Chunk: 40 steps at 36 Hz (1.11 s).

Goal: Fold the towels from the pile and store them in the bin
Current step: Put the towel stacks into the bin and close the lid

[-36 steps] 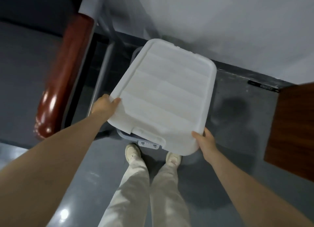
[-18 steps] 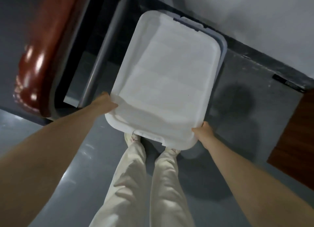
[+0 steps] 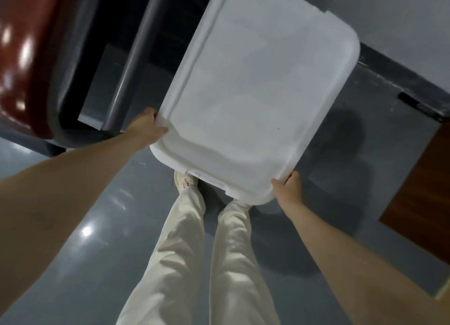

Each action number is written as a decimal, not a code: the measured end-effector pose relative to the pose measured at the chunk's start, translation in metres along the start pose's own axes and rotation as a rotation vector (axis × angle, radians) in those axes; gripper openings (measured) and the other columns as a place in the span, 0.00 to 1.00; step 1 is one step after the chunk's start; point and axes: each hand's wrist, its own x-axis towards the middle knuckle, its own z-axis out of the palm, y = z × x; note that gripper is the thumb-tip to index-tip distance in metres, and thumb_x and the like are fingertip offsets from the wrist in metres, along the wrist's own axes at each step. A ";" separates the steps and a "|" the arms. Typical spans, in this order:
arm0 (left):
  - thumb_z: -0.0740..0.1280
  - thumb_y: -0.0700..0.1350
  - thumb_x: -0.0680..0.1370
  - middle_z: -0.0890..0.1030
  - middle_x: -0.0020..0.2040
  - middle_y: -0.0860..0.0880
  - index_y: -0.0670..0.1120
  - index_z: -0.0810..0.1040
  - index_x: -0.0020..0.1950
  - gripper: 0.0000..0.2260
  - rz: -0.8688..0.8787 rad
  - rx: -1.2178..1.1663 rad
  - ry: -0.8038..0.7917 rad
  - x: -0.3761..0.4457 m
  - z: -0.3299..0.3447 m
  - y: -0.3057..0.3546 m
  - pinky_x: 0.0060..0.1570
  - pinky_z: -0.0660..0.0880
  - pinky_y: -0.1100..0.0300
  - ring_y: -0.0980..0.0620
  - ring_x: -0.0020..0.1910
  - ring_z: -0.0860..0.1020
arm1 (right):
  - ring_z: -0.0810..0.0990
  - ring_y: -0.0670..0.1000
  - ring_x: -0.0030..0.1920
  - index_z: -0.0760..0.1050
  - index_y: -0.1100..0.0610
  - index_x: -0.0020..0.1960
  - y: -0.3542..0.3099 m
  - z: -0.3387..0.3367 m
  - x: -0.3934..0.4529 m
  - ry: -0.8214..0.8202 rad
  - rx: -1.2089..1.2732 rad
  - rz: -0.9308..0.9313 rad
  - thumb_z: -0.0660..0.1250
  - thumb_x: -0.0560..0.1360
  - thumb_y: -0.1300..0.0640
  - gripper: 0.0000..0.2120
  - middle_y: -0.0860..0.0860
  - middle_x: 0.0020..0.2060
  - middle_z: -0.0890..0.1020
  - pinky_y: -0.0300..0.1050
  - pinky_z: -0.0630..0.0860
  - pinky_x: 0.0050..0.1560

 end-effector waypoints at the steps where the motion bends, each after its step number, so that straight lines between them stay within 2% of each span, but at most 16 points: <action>1: 0.67 0.46 0.78 0.74 0.61 0.42 0.43 0.66 0.68 0.21 0.006 -0.002 -0.001 0.000 0.000 0.006 0.52 0.75 0.47 0.41 0.57 0.75 | 0.75 0.56 0.50 0.67 0.66 0.63 0.002 -0.001 0.000 0.009 -0.004 0.005 0.67 0.74 0.64 0.19 0.57 0.53 0.75 0.50 0.74 0.50; 5: 0.67 0.45 0.78 0.73 0.62 0.42 0.42 0.65 0.69 0.21 -0.010 0.025 0.011 0.002 0.001 0.027 0.43 0.73 0.51 0.40 0.58 0.74 | 0.76 0.59 0.55 0.66 0.66 0.65 0.004 0.001 0.009 0.001 -0.003 0.038 0.68 0.74 0.63 0.22 0.59 0.56 0.75 0.53 0.75 0.55; 10: 0.66 0.44 0.78 0.72 0.66 0.39 0.39 0.64 0.71 0.23 -0.102 0.125 0.010 0.011 0.010 0.023 0.49 0.74 0.50 0.37 0.62 0.73 | 0.75 0.55 0.51 0.67 0.65 0.65 0.004 0.010 0.023 -0.039 -0.026 0.047 0.68 0.74 0.63 0.21 0.57 0.55 0.76 0.47 0.72 0.48; 15: 0.67 0.44 0.78 0.73 0.66 0.42 0.44 0.67 0.71 0.22 -0.108 -0.110 0.061 0.022 0.027 0.016 0.49 0.75 0.49 0.40 0.62 0.73 | 0.76 0.55 0.55 0.68 0.66 0.65 0.009 0.013 0.040 -0.028 0.045 0.054 0.68 0.73 0.64 0.22 0.59 0.59 0.76 0.44 0.71 0.51; 19: 0.66 0.43 0.78 0.73 0.67 0.42 0.44 0.67 0.71 0.22 -0.063 -0.109 0.133 0.032 0.040 0.022 0.57 0.73 0.51 0.41 0.63 0.73 | 0.77 0.57 0.57 0.68 0.66 0.65 0.013 0.016 0.052 -0.010 0.053 0.054 0.68 0.74 0.65 0.21 0.59 0.60 0.76 0.44 0.71 0.51; 22: 0.63 0.42 0.79 0.67 0.70 0.41 0.43 0.65 0.73 0.22 -0.069 -0.073 0.176 0.041 0.045 0.026 0.64 0.70 0.51 0.40 0.64 0.72 | 0.77 0.58 0.59 0.68 0.66 0.66 0.011 0.023 0.060 -0.037 0.063 0.071 0.67 0.74 0.65 0.22 0.59 0.60 0.77 0.46 0.72 0.51; 24: 0.62 0.42 0.79 0.64 0.71 0.40 0.44 0.64 0.73 0.22 -0.085 -0.051 0.200 0.046 0.046 0.024 0.64 0.69 0.52 0.39 0.65 0.71 | 0.77 0.58 0.59 0.68 0.66 0.66 0.010 0.028 0.062 -0.065 0.052 0.079 0.66 0.74 0.65 0.22 0.60 0.60 0.77 0.47 0.74 0.52; 27: 0.61 0.42 0.79 0.68 0.70 0.40 0.43 0.63 0.73 0.22 -0.089 -0.027 0.185 0.055 0.051 0.017 0.63 0.69 0.51 0.39 0.66 0.70 | 0.77 0.55 0.52 0.72 0.67 0.61 0.013 0.031 0.064 -0.104 0.026 0.057 0.65 0.74 0.66 0.16 0.59 0.55 0.79 0.45 0.73 0.50; 30: 0.61 0.43 0.79 0.70 0.69 0.41 0.44 0.64 0.73 0.23 -0.068 -0.060 0.166 0.058 0.056 0.013 0.61 0.71 0.50 0.40 0.64 0.72 | 0.79 0.57 0.56 0.72 0.67 0.63 0.017 0.031 0.069 -0.082 0.028 0.008 0.66 0.74 0.64 0.18 0.59 0.56 0.79 0.43 0.72 0.49; 33: 0.62 0.46 0.79 0.70 0.68 0.42 0.45 0.65 0.73 0.23 -0.035 -0.071 0.159 0.060 0.056 0.009 0.60 0.72 0.51 0.41 0.63 0.73 | 0.77 0.57 0.60 0.69 0.67 0.66 0.023 0.032 0.073 -0.074 0.035 -0.012 0.67 0.75 0.62 0.21 0.58 0.59 0.77 0.44 0.71 0.51; 38: 0.62 0.50 0.78 0.71 0.67 0.43 0.46 0.66 0.72 0.23 -0.022 -0.077 0.162 0.062 0.053 0.011 0.61 0.73 0.46 0.41 0.62 0.74 | 0.78 0.58 0.58 0.71 0.64 0.62 0.026 0.035 0.075 0.009 0.041 -0.055 0.66 0.76 0.57 0.18 0.58 0.58 0.78 0.53 0.75 0.58; 40: 0.61 0.48 0.79 0.70 0.68 0.42 0.44 0.65 0.72 0.22 -0.028 -0.047 0.172 0.060 0.058 0.011 0.62 0.72 0.48 0.40 0.63 0.73 | 0.78 0.57 0.57 0.72 0.63 0.62 0.024 0.036 0.077 0.037 0.056 -0.041 0.66 0.77 0.57 0.16 0.57 0.57 0.78 0.50 0.74 0.56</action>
